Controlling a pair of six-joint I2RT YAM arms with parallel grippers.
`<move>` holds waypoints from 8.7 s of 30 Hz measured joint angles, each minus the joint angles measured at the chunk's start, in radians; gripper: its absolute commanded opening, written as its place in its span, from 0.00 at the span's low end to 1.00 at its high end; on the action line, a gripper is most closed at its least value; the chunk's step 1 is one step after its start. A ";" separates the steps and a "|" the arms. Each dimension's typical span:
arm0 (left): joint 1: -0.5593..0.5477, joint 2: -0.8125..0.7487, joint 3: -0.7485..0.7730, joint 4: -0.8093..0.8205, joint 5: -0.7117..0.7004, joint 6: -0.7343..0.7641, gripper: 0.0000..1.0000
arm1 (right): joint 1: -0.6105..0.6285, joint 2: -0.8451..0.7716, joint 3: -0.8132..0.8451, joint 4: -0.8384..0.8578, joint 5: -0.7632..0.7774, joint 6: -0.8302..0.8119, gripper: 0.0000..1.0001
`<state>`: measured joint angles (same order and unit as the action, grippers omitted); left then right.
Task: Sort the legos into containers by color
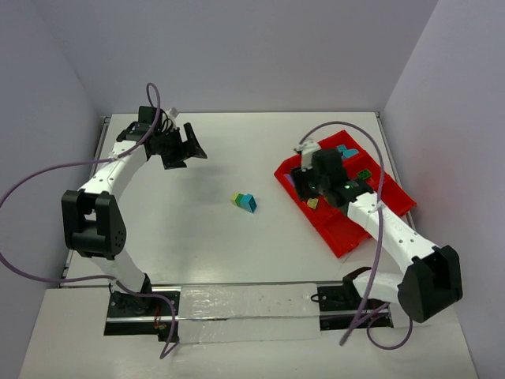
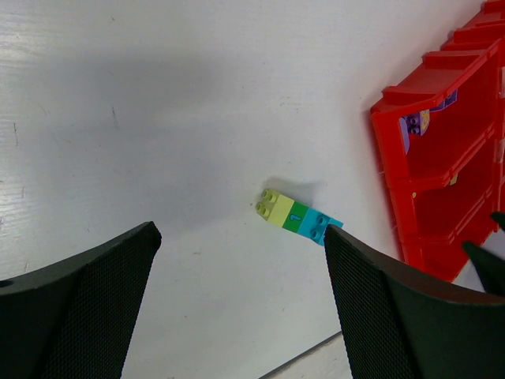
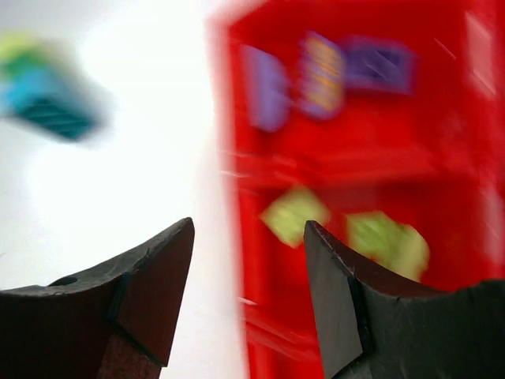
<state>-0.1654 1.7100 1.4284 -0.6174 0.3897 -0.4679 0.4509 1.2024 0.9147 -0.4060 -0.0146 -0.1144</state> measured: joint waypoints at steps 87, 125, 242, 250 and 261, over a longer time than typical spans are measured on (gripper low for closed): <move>0.002 -0.040 -0.003 0.000 -0.012 0.001 0.93 | 0.136 0.580 0.219 0.105 -0.116 -0.070 0.50; 0.002 -0.040 -0.003 -0.001 -0.013 0.036 0.93 | 0.156 0.546 0.326 0.012 -0.184 -0.087 0.00; -0.068 -0.140 -0.063 0.344 0.761 -0.018 0.00 | -0.478 0.653 0.593 0.034 0.183 0.406 0.65; -0.068 -0.140 -0.062 0.340 0.758 -0.018 0.00 | -0.478 0.651 0.613 0.025 0.172 0.390 0.69; -0.068 -0.140 -0.053 0.334 0.759 -0.017 0.00 | -0.382 0.489 0.559 0.062 0.020 0.280 0.64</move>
<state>-0.2329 1.5700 1.3753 -0.2831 1.1484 -0.4850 0.0692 1.6918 1.4738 -0.3436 0.0050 0.1660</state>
